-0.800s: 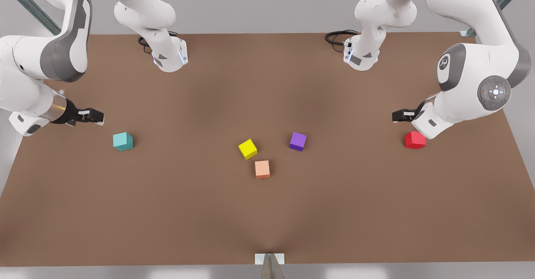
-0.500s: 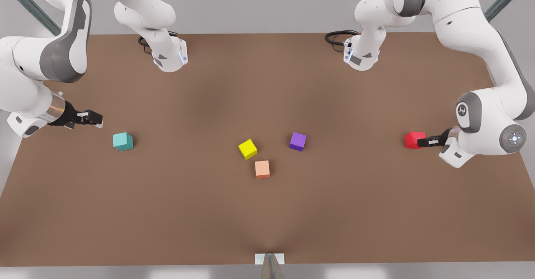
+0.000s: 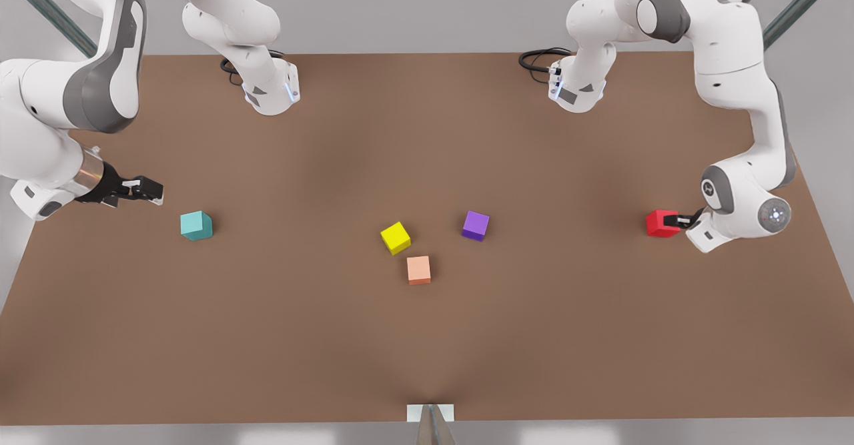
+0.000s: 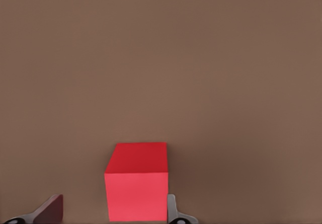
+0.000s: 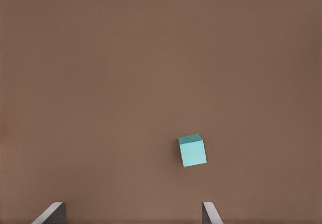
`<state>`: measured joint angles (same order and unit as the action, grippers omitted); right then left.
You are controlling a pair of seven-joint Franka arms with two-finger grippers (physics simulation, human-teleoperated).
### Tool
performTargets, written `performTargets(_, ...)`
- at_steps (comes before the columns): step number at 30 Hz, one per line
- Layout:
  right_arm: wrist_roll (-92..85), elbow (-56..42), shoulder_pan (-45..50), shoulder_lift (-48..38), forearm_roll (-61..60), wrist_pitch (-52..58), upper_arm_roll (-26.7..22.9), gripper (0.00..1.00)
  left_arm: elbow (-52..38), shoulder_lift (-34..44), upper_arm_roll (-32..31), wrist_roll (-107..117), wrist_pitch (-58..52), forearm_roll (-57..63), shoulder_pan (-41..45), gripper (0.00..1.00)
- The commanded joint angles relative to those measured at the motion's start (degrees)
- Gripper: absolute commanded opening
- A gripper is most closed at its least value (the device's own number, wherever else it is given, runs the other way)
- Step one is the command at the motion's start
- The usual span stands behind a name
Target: Pick up red wooden cube and pass to hand red wooden cube and place in blue wooden cube
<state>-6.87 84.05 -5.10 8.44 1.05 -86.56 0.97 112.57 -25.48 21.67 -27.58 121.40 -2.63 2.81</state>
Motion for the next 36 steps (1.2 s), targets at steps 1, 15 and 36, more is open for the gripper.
performTargets(1, -0.34, -0.03, 0.09, -0.09, -0.08, -0.01, 0.00, 1.00, 0.98, -0.36, -0.05, -10.04, 5.07, 0.08, 0.18, 1.00)
performTargets(15, -0.60, 0.06, -0.17, 0.00, -1.14, 0.07, -0.09, 1.00, 2.91, -4.23, -1.46, 6.05, 6.39, -0.01, 0.44, 1.00)
performTargets(36, -0.60, 0.15, -0.17, 0.18, -1.31, -0.01, -0.09, 1.00, -9.45, -6.50, -6.38, 13.25, -14.04, -30.55, 0.35, 0.57)
